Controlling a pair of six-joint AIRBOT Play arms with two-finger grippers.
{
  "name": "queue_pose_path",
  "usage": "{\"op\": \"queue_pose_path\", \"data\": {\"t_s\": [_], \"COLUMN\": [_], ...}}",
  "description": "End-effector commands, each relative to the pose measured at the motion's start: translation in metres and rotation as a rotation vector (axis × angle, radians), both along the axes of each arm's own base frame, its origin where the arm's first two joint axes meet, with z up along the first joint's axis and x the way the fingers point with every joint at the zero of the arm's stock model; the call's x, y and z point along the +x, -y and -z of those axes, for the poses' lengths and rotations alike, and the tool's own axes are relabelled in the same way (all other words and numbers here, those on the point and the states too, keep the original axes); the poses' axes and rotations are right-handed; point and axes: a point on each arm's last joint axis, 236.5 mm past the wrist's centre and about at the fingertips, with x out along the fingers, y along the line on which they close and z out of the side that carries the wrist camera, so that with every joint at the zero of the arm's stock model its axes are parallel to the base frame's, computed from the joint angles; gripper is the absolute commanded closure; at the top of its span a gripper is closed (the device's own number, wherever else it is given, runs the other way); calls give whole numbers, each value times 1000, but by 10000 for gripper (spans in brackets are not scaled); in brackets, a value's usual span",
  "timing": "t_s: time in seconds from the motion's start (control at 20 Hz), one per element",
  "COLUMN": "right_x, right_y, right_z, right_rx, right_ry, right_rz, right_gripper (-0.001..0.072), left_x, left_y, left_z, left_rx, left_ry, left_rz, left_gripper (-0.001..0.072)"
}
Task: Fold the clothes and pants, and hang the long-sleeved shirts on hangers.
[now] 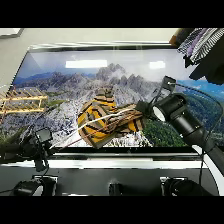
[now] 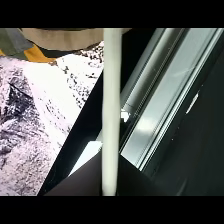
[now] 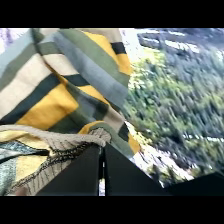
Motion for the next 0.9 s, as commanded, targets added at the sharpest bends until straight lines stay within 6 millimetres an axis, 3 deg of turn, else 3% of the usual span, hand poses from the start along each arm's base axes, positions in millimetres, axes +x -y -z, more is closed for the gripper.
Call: {"op": "queue_pose_path", "data": {"t_s": [0.0, 0.25, 0.45, 0.85], "right_x": [6, -5, -10, -9], "right_y": [-12, -33, -27, -15], "right_z": [-3, -3, -6, -6], "right_rx": [23, 56, 36, -10], "right_ry": [26, -5, -13, -13], "right_rz": [-73, -215, -222, -202], "right_gripper": [685, 685, 685, 685], "left_x": [-3, 14, 28, 33], "left_y": [0, 1, 2, -1], "left_z": [4, 18, 15, 8], "left_rx": [17, 25, 23, 38], "left_ry": [-9, -38, 16, 42], "left_rz": [55, 60, 53, 50], "left_gripper": [686, 686, 686, 686]}}
